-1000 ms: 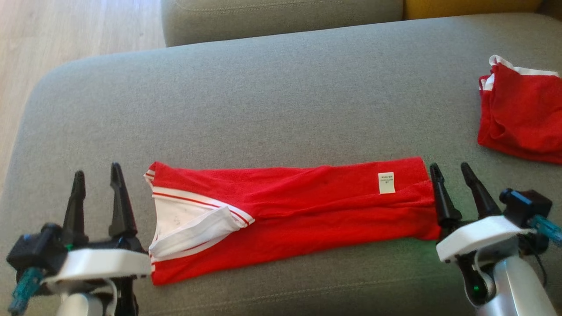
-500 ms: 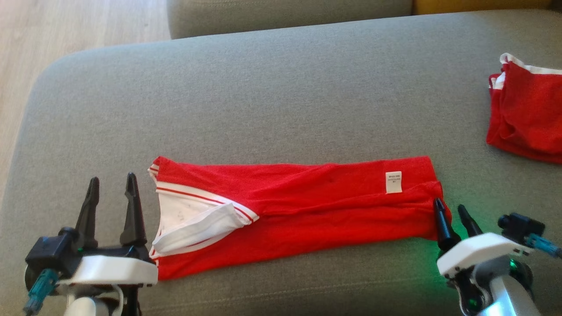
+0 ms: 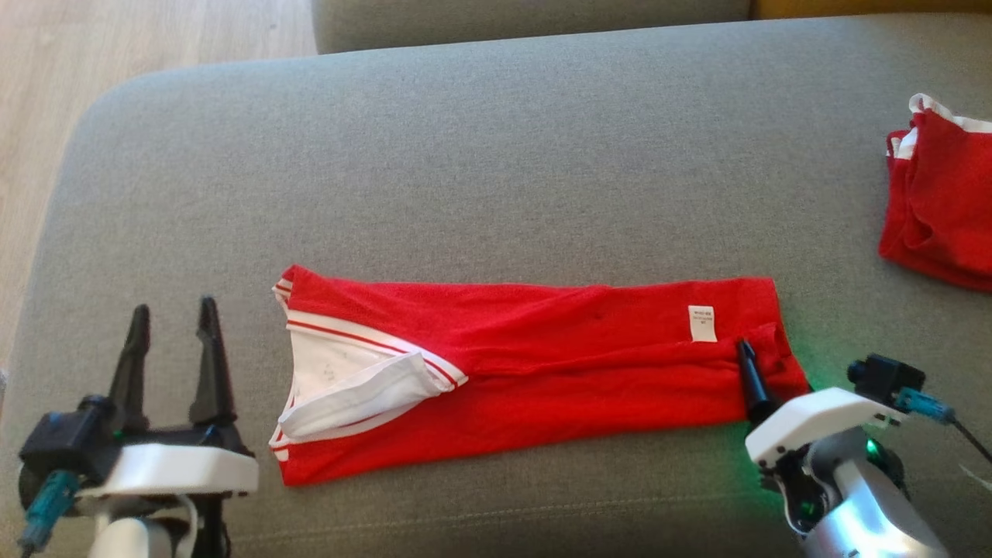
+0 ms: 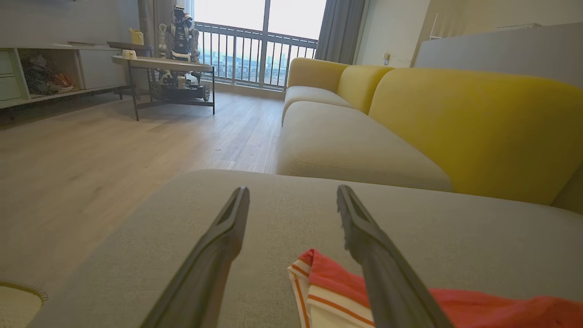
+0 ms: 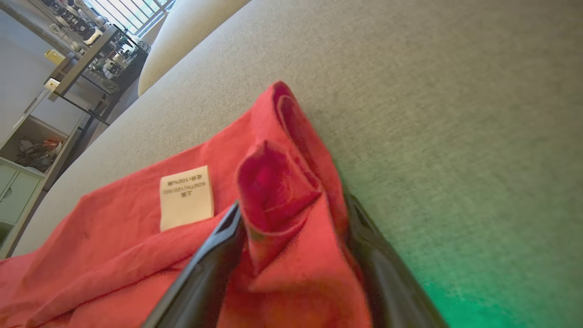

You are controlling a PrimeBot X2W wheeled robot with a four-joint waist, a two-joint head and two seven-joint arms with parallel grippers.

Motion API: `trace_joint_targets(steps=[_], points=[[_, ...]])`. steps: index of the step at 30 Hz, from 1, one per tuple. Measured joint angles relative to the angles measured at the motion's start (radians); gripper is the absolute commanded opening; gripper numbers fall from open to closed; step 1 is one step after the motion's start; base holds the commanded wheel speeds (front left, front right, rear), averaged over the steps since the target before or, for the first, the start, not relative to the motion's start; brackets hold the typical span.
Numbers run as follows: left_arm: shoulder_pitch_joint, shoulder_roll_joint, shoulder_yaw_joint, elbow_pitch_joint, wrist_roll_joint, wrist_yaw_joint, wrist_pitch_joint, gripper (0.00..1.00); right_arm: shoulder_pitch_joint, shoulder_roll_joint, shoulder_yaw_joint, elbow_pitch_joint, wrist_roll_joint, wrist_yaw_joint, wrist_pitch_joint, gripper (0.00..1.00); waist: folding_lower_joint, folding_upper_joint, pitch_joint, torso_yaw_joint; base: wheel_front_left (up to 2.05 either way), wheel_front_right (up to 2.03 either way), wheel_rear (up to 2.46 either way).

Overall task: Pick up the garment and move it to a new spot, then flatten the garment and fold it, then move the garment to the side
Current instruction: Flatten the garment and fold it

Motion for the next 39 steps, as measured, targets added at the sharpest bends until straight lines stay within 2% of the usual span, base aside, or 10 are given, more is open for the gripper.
trace_joint_targets(steps=[1, 2, 3, 7, 15, 20, 28, 31, 34, 39], points=[[-0.001, 0.0, 0.008, 0.0, 0.0, 0.0, 0.0, 1.0, -0.007, -0.002, 0.021, 0.007, 0.013, 0.0, -0.006, 1.0, 0.0, 0.0, 0.0, 0.0, 0.0, 0.0, 0.0], [-0.001, 0.0, 0.014, 0.0, 0.0, -0.001, 0.0, 1.0, -0.013, -0.002, 0.036, 0.012, 0.025, 0.0, -0.007, 0.44, 0.0, 0.0, 0.001, -0.001, 0.0, 0.0, 0.0], [-0.001, 0.0, 0.017, 0.0, 0.002, -0.001, 0.0, 1.0, -0.017, -0.002, 0.048, 0.018, 0.03, 0.0, -0.016, 0.0, 0.0, 0.0, 0.001, -0.001, 0.0, 0.0, 0.0], [-0.002, -0.001, 0.019, 0.0, 0.012, -0.001, 0.0, 1.0, -0.033, -0.001, 0.052, 0.061, 0.018, 0.0, -0.033, 0.0, 0.0, 0.0, -0.002, -0.004, 0.0, 0.0, 0.0], [-0.003, -0.002, 0.016, 0.0, 0.012, -0.001, 0.0, 1.0, -0.054, 0.007, -0.083, 0.073, -0.116, 0.0, -0.037, 0.0, 0.0, 0.0, -0.014, -0.013, 0.0, 0.0, 0.0], [-0.002, -0.002, 0.014, 0.0, 0.009, 0.0, 0.0, 1.0, -0.054, -0.026, -0.167, 0.035, -0.22, 0.0, -0.037, 0.0, 0.0, 0.0, -0.023, -0.014, 0.0, 0.0, 0.0], [0.004, -0.003, 0.008, 0.0, 0.006, 0.002, 0.0, 1.0, -0.063, -0.119, -0.344, 0.001, -0.449, 0.0, -0.002, 0.0, 0.0, 0.0, -0.04, -0.017, 0.0, 0.0, 0.0], [0.007, -0.003, 0.006, 0.0, 0.006, 0.009, 0.0, 1.0, -0.074, -0.101, -0.38, -0.044, -0.491, 0.0, 0.031, 0.0, 0.0, 0.0, -0.044, -0.017, 0.0, 0.0, 0.0], [0.007, -0.003, 0.001, 0.002, 0.005, 0.01, 0.0, 1.0, -0.075, -0.051, -0.377, -0.1, -0.499, 0.0, 0.068, 0.0, 0.0001, 0.0, -0.05, -0.018, 0.0, 0.0, 0.0], [0.017, -0.003, -0.004, 0.012, -0.009, 0.013, 0.0, 1.0, -0.06, 0.01, -0.251, -0.219, -0.393, 0.0, 0.177, 0.0, 0.0, 0.0, -0.072, -0.02, 0.0, 0.0, 0.0]])
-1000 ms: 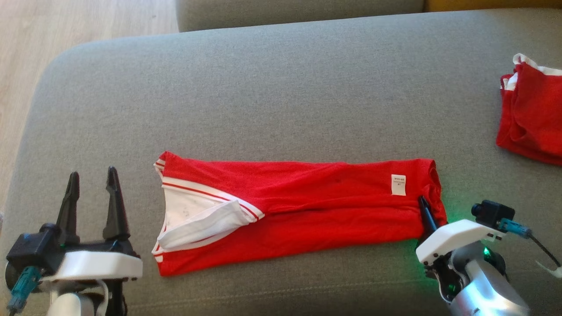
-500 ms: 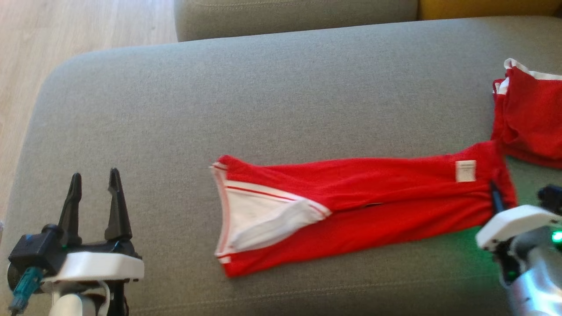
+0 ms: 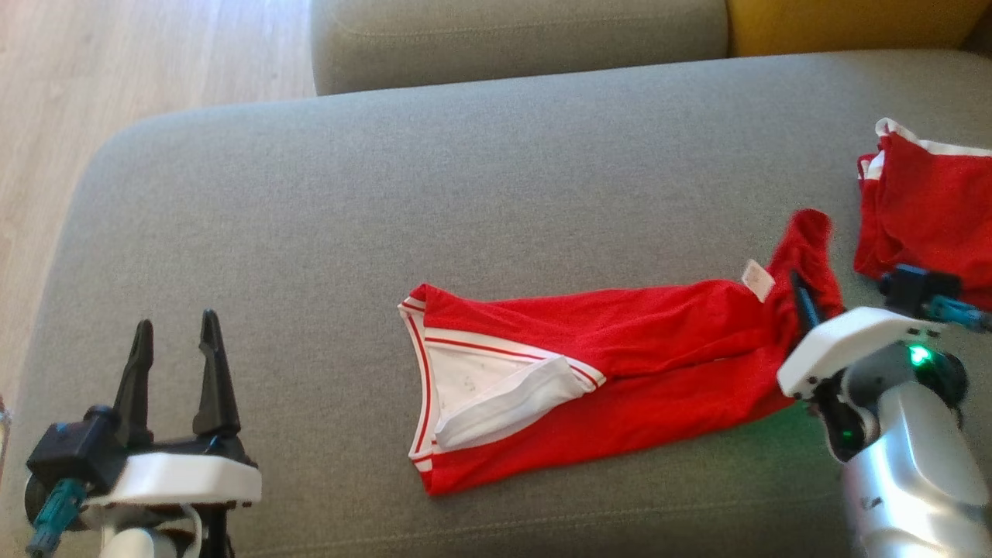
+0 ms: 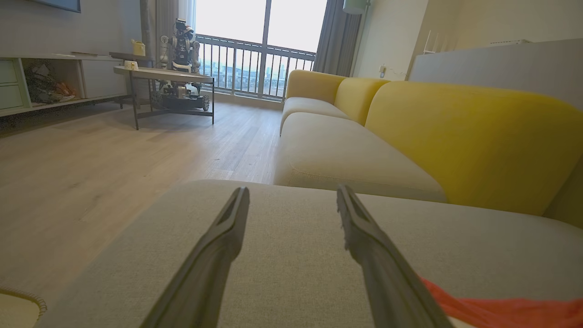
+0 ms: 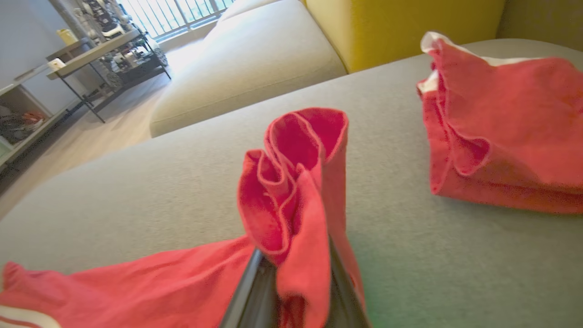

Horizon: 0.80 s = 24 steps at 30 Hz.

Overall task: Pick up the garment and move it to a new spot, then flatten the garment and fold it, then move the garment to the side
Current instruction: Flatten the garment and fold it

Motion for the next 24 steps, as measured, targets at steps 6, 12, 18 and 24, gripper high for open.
trace_joint_targets(steps=[6, 12, 18, 24], points=[[0.011, 0.0, -0.016, 0.011, -0.008, 0.011, 0.0, 1.0, 0.102, 0.0, 0.243, -0.209, 0.274, 0.0, 0.145, 0.0, 0.0, 0.0, -0.025, 0.001, 0.0, 0.0, 0.0], [0.019, 0.0, -0.027, 0.017, -0.011, 0.022, 0.0, 1.0, 0.2, 0.002, 0.439, -0.365, 0.534, 0.0, 0.211, 0.0, -0.0001, 0.0, -0.045, 0.014, 0.0, 0.0, 0.0], [0.019, 0.0, -0.049, 0.017, -0.02, 0.023, 0.0, 1.0, 0.208, 0.002, 0.559, -0.357, 0.688, 0.0, 0.184, 0.0, -0.0001, 0.0, -0.053, 0.049, 0.0, 0.0, 0.0], [0.019, 0.0, -0.06, 0.018, -0.028, 0.028, 0.0, 1.0, 0.199, 0.001, 0.668, -0.239, 0.808, 0.0, 0.093, 0.0, -0.0001, 0.0, -0.046, 0.104, 0.0, 0.0, 0.0]])
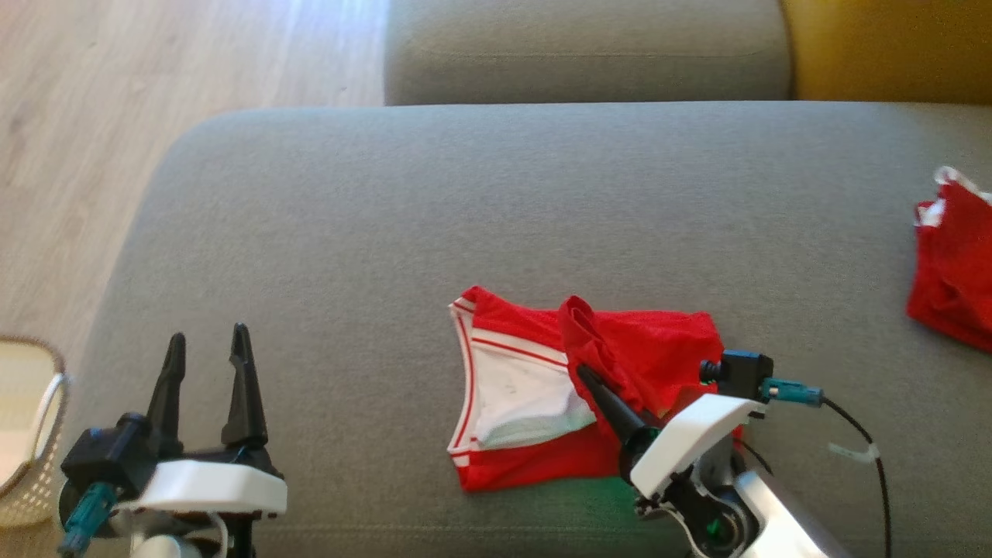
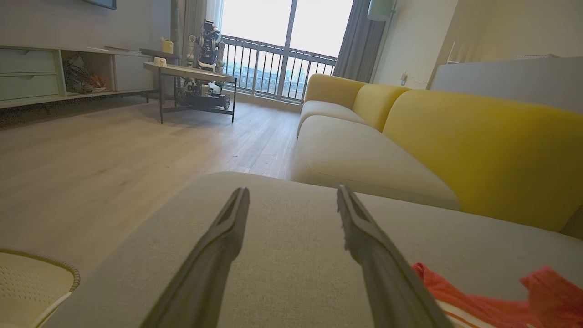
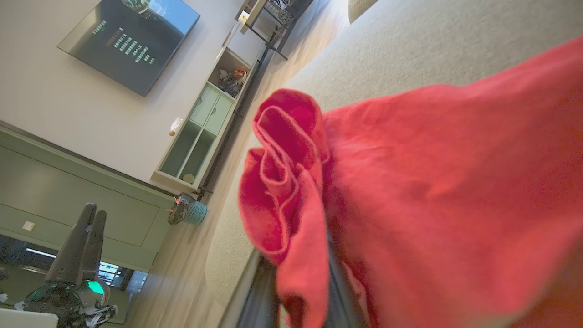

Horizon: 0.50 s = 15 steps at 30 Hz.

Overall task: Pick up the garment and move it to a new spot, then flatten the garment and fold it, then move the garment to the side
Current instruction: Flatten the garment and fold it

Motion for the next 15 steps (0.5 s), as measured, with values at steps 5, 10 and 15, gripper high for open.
trace_joint_targets(steps=[5, 10, 15], points=[[0.0, 0.0, -0.01, 0.006, -0.007, 0.003, 0.0, 1.0, -0.07, -0.002, 0.097, 0.088, 0.073, 0.0, -0.077, 0.0, 0.0, 0.0, 0.018, 0.052, 0.0, 0.0, 0.0], [-0.001, 0.0, -0.012, 0.012, -0.009, 0.002, 0.0, 1.0, -0.142, -0.002, 0.183, 0.202, 0.116, 0.0, -0.125, 1.0, 0.0001, 0.0, 0.03, 0.098, 0.0, 0.0, 0.0], [0.0, 0.0, -0.01, 0.017, -0.009, 0.002, 0.0, 1.0, -0.165, -0.005, 0.277, 0.255, 0.177, 0.0, -0.138, 1.0, 0.0001, 0.0, 0.035, 0.121, 0.0, 0.0, 0.0]])
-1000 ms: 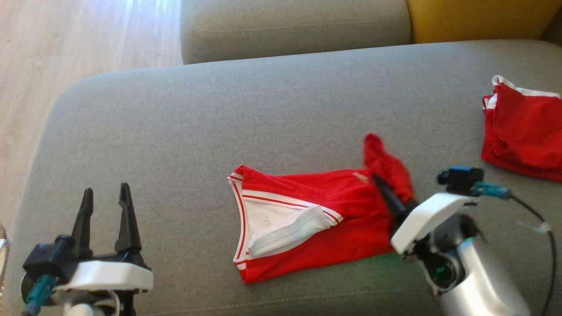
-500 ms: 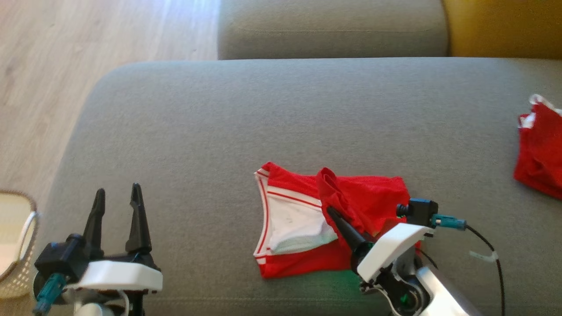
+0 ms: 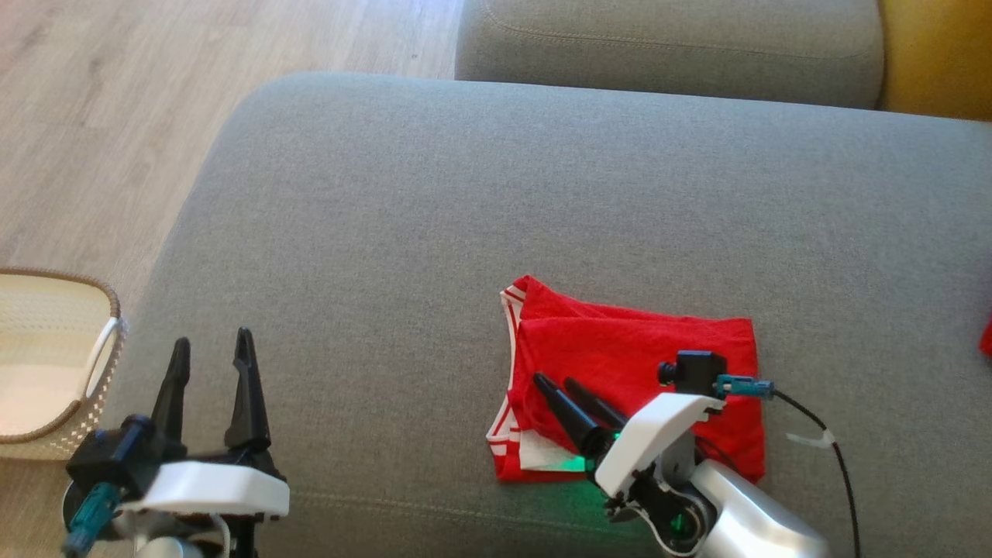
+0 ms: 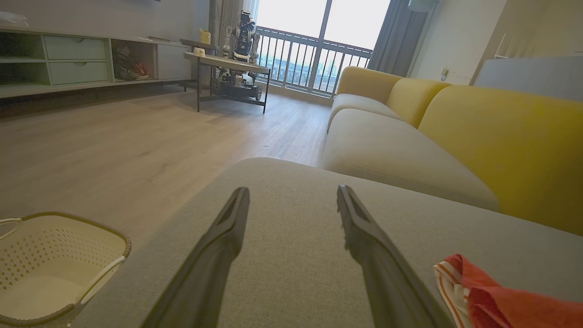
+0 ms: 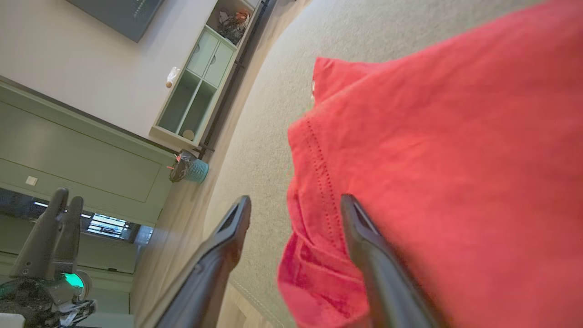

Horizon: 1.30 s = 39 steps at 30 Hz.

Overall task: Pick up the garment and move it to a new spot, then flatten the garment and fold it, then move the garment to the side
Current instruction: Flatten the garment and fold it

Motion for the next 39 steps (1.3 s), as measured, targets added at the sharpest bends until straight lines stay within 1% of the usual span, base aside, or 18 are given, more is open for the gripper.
trace_joint_targets(steps=[4, 5, 6, 7, 10, 13, 16, 19, 21, 23, 26, 28, 30, 31, 34, 36, 39], points=[[0.0, 0.0, 0.005, 0.002, 0.0, 0.0, 0.0, 1.0, -0.02, -0.002, 0.069, 0.002, 0.057, 0.0, -0.017, 1.0, 0.0, 0.0, -0.001, -0.004, 0.0, 0.0, 0.0], [0.0, 0.0, 0.005, 0.002, 0.0, 0.0, 0.0, 1.0, -0.02, -0.002, 0.069, 0.002, 0.057, 0.0, -0.017, 1.0, 0.0, 0.0, -0.001, -0.004, 0.0, 0.0, 0.0], [0.0, 0.0, 0.005, 0.003, 0.0, 0.0, 0.0, 1.0, -0.027, -0.003, 0.112, -0.022, 0.096, 0.0, -0.009, 1.0, 0.0, 0.0, -0.002, -0.01, 0.0, 0.0, 0.0], [0.0, 0.0, 0.005, 0.003, 0.0, 0.0, 0.0, 1.0, -0.028, -0.003, 0.13, -0.033, 0.11, 0.0, -0.003, 1.0, 0.0, 0.0, -0.002, -0.014, 0.0, 0.0, 0.0], [0.0, 0.0, 0.006, 0.003, -0.008, 0.002, 0.0, 1.0, -0.04, 0.0, 0.147, -0.031, 0.114, 0.0, -0.018, 1.0, 0.0, 0.0, -0.003, -0.03, 0.0, 0.0, 0.0], [0.0, 0.0, 0.007, 0.003, -0.008, 0.008, 0.0, 1.0, -0.089, 0.0, 0.106, 0.013, 0.096, 0.0, -0.061, 1.0, 0.0, 0.0, -0.006, -0.049, 0.0, 0.0, 0.0], [0.0, 0.0, 0.012, -0.001, -0.008, 0.009, 0.0, 1.0, -0.161, -0.005, 0.038, 0.083, 0.032, 0.0, -0.096, 1.0, 0.0, 0.0, -0.008, -0.072, 0.0, 0.0, 0.0], [0.0, 0.0, 0.013, -0.007, -0.008, 0.009, 0.0, 1.0, -0.213, -0.034, -0.021, 0.121, -0.031, 0.0, -0.12, 1.0, 0.0, 0.0, -0.007, -0.097, 0.0, 0.0, 0.0], [0.0, 0.0, 0.013, -0.008, -0.008, 0.009, 0.0, 1.0, -0.235, -0.072, -0.04, 0.141, -0.107, 0.0, -0.137, 1.0, 0.0, 0.0, -0.007, -0.113, 0.0, 0.0, 0.0], [0.0, 0.0, 0.013, -0.01, -0.008, 0.009, 0.0, 1.0, -0.247, -0.118, -0.055, 0.153, -0.213, 0.0, -0.152, 1.0, 0.0, 0.0, -0.006, -0.128, 0.0, 0.0, 0.0], [-0.003, 0.0, 0.011, -0.014, -0.008, 0.009, 0.0, 1.0, -0.246, -0.156, -0.128, 0.133, -0.311, 0.0, -0.165, 1.0, 0.0, 0.0, -0.005, -0.148, 0.0, 0.0, 0.0], [-0.004, 0.0, 0.009, -0.018, -0.008, 0.01, 0.0, 1.0, -0.236, -0.18, -0.186, 0.075, -0.424, 0.0, -0.165, 1.0, 0.0, 0.0, -0.003, -0.159, 0.0, 0.0, 0.0], [-0.006, 0.0, 0.008, -0.02, -0.011, 0.01, 0.0, 1.0, -0.207, -0.194, -0.284, -0.007, -0.537, 0.0, -0.168, 1.0, 0.0001, 0.0, 0.001, -0.169, 0.0, 0.0, 0.0], [-0.007, 0.0, 0.006, -0.021, -0.014, 0.01, 0.0, 1.0, -0.18, -0.194, -0.337, -0.049, -0.58, 0.0, -0.169, 1.0, 0.0, 0.0, 0.002, -0.174, 0.0, 0.0, 0.0], [-0.012, 0.0, 0.003, -0.026, -0.018, 0.01, 0.0, 1.0, -0.052, -0.188, -0.469, -0.177, -0.759, 0.0, -0.169, 1.0, 0.0, 0.0, 0.005, -0.185, 0.0, 0.0, 0.0], [-0.014, 0.0, -0.001, -0.03, -0.025, 0.01, 0.0, 1.0, 0.05, -0.158, -0.556, -0.246, -0.851, 0.0, -0.169, 1.0, 0.0001, 0.0, 0.006, -0.191, 0.0, 0.0, 0.0], [-0.017, 0.0, -0.005, -0.036, -0.025, 0.009, 0.0, 1.0, 0.175, -0.092, -0.635, -0.329, -0.961, 0.0, -0.169, 1.0, 0.0, 0.0, 0.005, -0.198, 0.0, 0.0, 0.0]])
